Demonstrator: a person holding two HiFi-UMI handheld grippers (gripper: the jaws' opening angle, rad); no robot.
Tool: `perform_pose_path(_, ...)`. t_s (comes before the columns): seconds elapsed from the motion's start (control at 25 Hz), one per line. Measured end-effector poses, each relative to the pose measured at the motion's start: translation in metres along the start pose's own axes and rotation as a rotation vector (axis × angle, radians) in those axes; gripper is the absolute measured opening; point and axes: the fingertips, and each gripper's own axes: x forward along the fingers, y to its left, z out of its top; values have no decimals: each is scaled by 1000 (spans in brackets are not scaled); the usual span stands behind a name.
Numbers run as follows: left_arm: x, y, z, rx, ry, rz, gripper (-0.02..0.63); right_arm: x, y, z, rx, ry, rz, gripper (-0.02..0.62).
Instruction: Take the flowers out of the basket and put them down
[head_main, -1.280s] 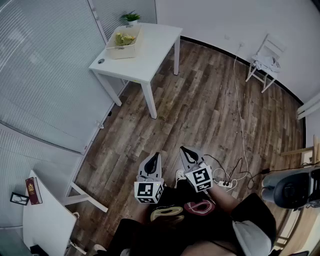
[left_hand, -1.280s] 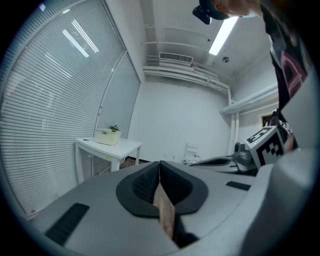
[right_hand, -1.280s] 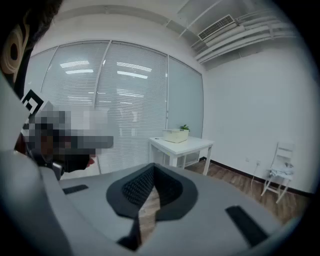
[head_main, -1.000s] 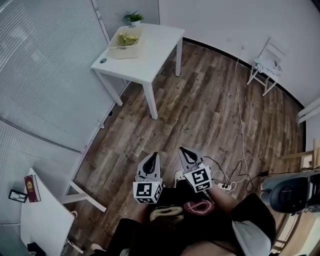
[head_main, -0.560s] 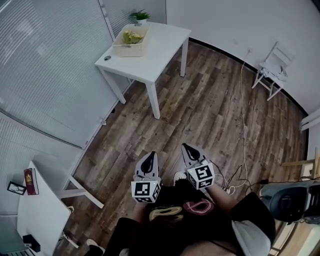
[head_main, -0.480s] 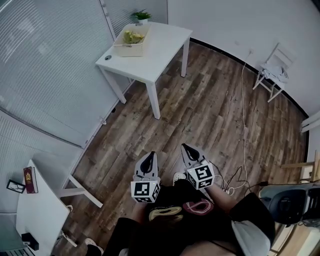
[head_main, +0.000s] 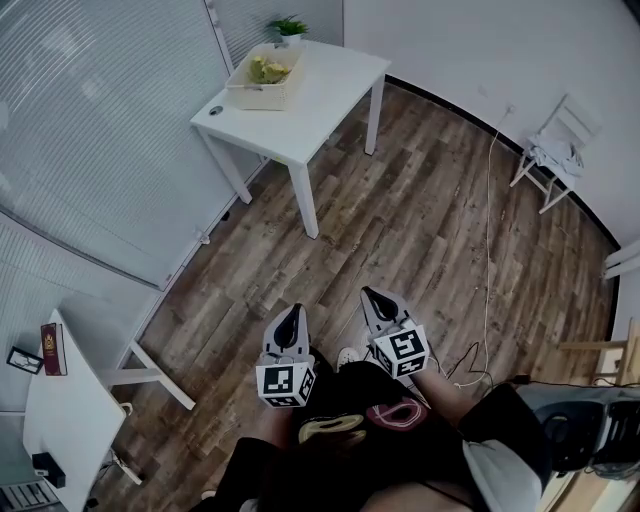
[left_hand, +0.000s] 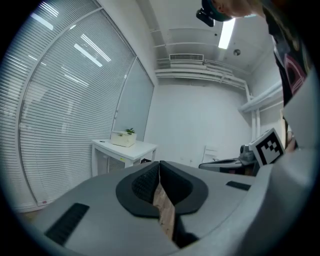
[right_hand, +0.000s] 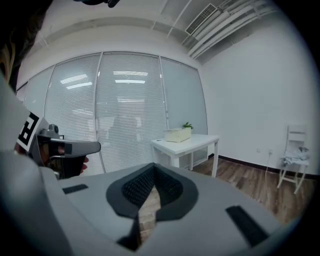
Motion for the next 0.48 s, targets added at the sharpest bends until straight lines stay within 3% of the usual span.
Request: perform_pose_path(0.48,34,13,-5,-2,24,-13,18,23,-24,-6,16,27,-28,11)
